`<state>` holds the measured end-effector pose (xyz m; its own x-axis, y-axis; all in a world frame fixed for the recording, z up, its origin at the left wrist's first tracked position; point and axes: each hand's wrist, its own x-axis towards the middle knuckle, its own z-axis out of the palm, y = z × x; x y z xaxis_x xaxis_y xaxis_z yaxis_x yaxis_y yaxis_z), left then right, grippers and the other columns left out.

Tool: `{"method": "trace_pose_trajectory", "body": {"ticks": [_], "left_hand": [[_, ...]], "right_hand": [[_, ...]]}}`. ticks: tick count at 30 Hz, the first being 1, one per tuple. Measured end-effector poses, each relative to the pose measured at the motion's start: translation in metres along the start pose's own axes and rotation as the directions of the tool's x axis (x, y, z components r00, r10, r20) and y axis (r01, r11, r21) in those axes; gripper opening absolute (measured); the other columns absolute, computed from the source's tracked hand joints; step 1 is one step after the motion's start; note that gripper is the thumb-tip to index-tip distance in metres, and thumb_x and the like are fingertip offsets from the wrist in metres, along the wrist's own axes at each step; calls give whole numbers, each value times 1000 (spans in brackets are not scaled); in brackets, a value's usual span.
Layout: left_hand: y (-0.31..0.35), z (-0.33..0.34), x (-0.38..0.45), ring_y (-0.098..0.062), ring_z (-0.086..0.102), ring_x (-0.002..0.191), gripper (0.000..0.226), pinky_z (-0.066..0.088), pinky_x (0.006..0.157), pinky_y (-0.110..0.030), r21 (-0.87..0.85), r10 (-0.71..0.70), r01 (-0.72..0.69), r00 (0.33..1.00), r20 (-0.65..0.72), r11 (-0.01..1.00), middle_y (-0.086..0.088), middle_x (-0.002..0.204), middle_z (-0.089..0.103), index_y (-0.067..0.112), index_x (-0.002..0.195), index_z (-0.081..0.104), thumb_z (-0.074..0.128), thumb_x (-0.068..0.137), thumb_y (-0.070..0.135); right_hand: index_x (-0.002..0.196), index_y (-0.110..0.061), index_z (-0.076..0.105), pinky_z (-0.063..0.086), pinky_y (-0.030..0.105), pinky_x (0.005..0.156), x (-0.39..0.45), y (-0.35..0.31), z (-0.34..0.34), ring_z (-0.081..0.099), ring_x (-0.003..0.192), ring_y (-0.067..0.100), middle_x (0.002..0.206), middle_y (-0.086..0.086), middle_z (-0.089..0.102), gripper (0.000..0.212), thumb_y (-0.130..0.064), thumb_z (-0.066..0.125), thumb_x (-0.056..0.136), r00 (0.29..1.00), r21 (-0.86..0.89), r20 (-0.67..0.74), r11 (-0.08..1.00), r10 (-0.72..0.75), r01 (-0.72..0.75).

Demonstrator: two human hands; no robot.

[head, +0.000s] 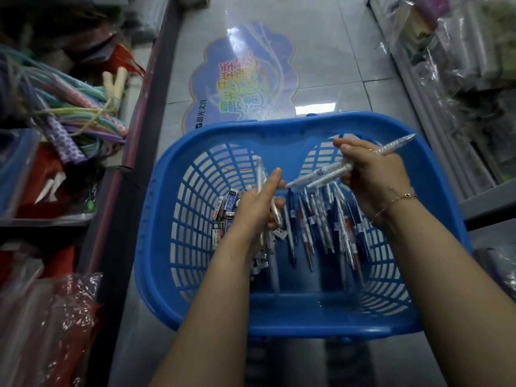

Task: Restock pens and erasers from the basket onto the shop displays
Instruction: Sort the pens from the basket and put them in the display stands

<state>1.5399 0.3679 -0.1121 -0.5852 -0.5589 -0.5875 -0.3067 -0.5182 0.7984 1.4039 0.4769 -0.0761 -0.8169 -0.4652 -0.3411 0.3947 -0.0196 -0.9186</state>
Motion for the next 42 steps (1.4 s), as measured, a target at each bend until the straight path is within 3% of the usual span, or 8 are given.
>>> {"method": "trace_pose_trajectory", "body": {"ticks": [7, 15, 20, 24, 27, 31, 34, 42], "left_hand": [[-1, 1, 1, -8, 35, 44, 60, 30, 41, -22, 37, -25, 29, 994, -107, 999, 7, 55, 42, 3, 116, 59, 68, 80, 50], [-3, 12, 0, -1, 30, 35, 25, 29, 31, -13, -540, 18, -21, 1000, -12, 841, 8, 51, 36, 13, 92, 67, 66, 84, 36], [15, 4, 6, -6, 43, 45, 28, 39, 47, -19, 23, 310, -310, 940, -144, 951, 9, 51, 46, 20, 68, 65, 64, 86, 41], [28, 4, 5, 1, 42, 40, 28, 36, 43, -11, 286, 467, -444, 884, -15, 849, 15, 42, 48, 23, 66, 63, 64, 87, 41], [26, 5, 6, 0, 43, 41, 29, 38, 43, -12, 291, 453, -421, 890, -50, 859, 14, 45, 47, 22, 65, 62, 63, 88, 40], [16, 0, 8, -9, 53, 57, 28, 43, 54, -23, 140, 239, -212, 948, -212, 967, 4, 65, 56, 19, 70, 63, 63, 87, 42], [15, 0, 6, -7, 47, 45, 30, 40, 44, -20, -167, 54, -81, 986, -159, 983, 0, 67, 58, 11, 74, 62, 65, 87, 38], [22, 3, 4, -2, 39, 34, 27, 34, 33, -14, -487, -18, -23, 997, -80, 873, 0, 63, 64, 5, 99, 60, 62, 90, 30]], "right_hand": [[86, -10, 71, 36, 14, 42, -4, 10, -2, 42, 44, 4, 54, -8, 49, 20, -5, 52, 92, 1000, 128, 10, 992, -2, 0], [99, -2, 68, 48, 14, 54, -18, 23, 1, 50, 59, 7, 82, 2, 63, 21, 1, 49, 89, 929, 147, 248, 938, 273, -315], [105, -3, 66, 53, 31, 78, -21, 14, -1, 61, 82, 22, 95, 9, 66, 23, -1, 47, 92, 825, -609, 299, 762, 479, -221], [81, -14, 69, 48, 36, 90, -18, -2, 15, 62, 96, 19, 102, 8, 68, 27, -7, 45, 90, 945, -453, 255, 889, 207, -72], [61, -11, 55, 41, 20, 48, -8, -11, 20, 49, 48, 10, 53, -1, 57, 38, -19, 38, 94, 992, -280, 83, 958, 91, -64], [73, -14, 49, 39, 17, 37, -11, -7, 14, 44, 38, 7, 52, -2, 46, 27, -26, 49, 97, 984, 167, 78, 971, 162, -173], [79, -9, 57, 59, 28, 69, -19, 8, 15, 70, 70, 21, 70, 7, 63, 11, -6, 58, 90, 965, 270, 204, 938, 167, -219], [108, -11, 68, 46, 35, 94, -20, 15, 9, 67, 102, 23, 101, 14, 72, 31, -17, 45, 88, 881, -123, 451, 988, 141, -94]]}}
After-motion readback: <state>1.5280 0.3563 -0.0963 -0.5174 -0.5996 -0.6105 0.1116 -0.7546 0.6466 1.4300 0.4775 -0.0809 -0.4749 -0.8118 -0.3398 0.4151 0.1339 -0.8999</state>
